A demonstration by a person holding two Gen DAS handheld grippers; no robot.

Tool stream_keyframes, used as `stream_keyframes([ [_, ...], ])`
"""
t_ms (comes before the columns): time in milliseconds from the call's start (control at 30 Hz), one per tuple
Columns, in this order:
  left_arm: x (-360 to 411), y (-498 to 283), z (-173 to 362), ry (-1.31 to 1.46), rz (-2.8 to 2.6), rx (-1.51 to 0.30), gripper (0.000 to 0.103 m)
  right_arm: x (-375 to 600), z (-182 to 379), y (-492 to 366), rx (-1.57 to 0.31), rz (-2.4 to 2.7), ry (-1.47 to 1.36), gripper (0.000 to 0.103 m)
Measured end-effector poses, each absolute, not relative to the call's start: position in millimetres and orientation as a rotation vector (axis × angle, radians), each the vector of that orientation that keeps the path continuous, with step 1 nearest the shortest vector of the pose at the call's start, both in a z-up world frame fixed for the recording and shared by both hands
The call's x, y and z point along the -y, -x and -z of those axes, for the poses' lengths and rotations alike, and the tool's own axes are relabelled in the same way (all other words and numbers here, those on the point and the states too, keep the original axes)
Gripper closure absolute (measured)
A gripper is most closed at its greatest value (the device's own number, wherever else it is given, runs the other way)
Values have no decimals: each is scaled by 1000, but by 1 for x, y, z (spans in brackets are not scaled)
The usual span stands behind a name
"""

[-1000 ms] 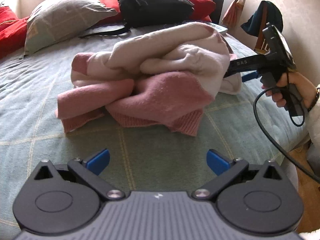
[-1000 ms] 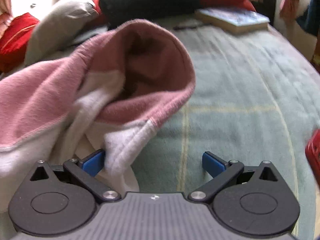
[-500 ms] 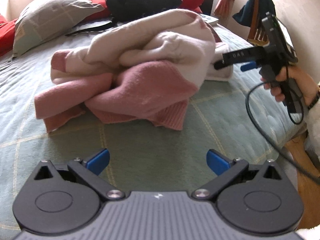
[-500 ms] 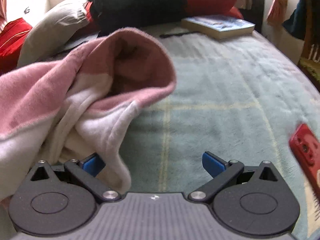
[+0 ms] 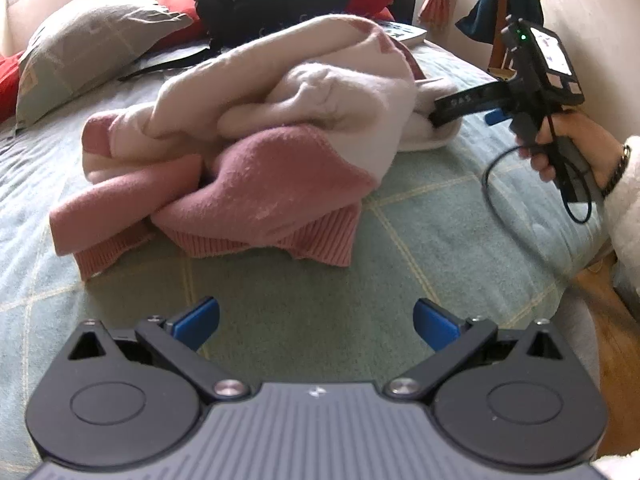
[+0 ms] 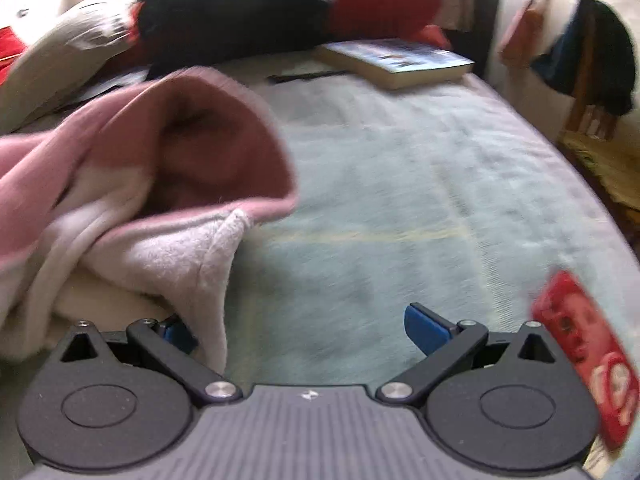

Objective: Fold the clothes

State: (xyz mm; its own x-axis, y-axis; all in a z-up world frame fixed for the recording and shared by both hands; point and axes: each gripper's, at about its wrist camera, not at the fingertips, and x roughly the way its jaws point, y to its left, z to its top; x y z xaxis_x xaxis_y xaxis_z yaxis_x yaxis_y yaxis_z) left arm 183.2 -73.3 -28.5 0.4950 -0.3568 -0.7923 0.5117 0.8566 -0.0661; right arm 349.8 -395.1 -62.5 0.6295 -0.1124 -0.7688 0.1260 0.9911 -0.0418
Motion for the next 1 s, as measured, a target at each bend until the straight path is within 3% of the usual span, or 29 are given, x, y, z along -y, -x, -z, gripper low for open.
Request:
stream_keyframes([
  [267, 79, -186, 36, -193, 531, -931, 1, 433, 63, -366, -869, 108, -152, 0],
  [833, 79, -190, 40, -217, 499, -949, 1, 506, 54, -420, -827, 500, 117, 0],
  [1000, 74, -193, 41, -225, 485, -944, 1, 513, 48, -413, -843, 469, 53, 0],
])
